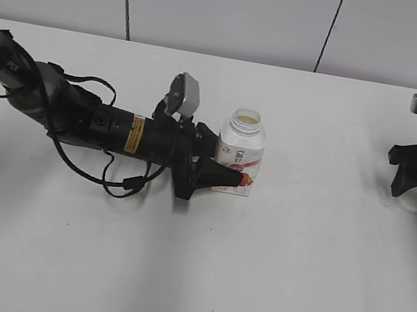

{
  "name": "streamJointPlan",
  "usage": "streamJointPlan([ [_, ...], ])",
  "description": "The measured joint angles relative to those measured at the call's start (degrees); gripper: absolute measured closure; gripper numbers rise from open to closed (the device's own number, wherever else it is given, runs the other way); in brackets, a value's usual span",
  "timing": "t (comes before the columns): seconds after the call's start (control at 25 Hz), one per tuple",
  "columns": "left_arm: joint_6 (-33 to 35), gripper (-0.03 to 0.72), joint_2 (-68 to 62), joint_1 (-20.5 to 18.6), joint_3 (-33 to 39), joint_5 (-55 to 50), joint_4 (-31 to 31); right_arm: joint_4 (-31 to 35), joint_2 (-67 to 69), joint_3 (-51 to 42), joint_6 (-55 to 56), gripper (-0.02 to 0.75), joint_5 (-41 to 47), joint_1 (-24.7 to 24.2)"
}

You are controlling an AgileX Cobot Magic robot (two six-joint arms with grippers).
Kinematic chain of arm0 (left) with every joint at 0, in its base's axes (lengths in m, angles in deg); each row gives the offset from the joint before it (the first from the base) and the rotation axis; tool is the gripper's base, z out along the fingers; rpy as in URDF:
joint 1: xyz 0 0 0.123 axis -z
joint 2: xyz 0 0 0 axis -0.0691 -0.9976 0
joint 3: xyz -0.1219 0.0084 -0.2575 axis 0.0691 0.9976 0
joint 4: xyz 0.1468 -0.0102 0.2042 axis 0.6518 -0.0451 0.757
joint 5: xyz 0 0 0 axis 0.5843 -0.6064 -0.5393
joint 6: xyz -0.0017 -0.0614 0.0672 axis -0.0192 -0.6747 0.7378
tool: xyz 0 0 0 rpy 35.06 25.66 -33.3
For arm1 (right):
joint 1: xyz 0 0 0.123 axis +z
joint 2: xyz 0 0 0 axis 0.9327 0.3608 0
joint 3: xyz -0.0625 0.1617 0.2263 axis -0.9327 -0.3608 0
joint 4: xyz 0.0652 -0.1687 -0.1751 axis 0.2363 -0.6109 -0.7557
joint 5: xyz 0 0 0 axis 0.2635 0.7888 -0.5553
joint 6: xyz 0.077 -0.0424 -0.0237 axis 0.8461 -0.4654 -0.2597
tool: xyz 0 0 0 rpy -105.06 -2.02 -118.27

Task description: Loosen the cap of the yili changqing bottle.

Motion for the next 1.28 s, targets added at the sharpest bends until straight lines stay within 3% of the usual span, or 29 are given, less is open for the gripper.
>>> streamJointPlan([
  [0.76, 0.00, 0.302, 0.00, 0.00, 0.00, 0.05, -0.05, 0.09, 0.00, 0.00, 1.78, 0.226, -0.05, 0.00],
  [1.04, -0.98, 0.101, 1.69, 0.00, 0.00, 1.13, -0.45, 0.13, 0.00, 0.00, 1.98, 0.226, -0.05, 0.00],
  [1.28, -2.84, 0.081, 2.98, 0.00, 0.00, 1.47, 0.13, 0.13, 0.00, 0.00, 1.98, 0.226, -0.05, 0.00],
])
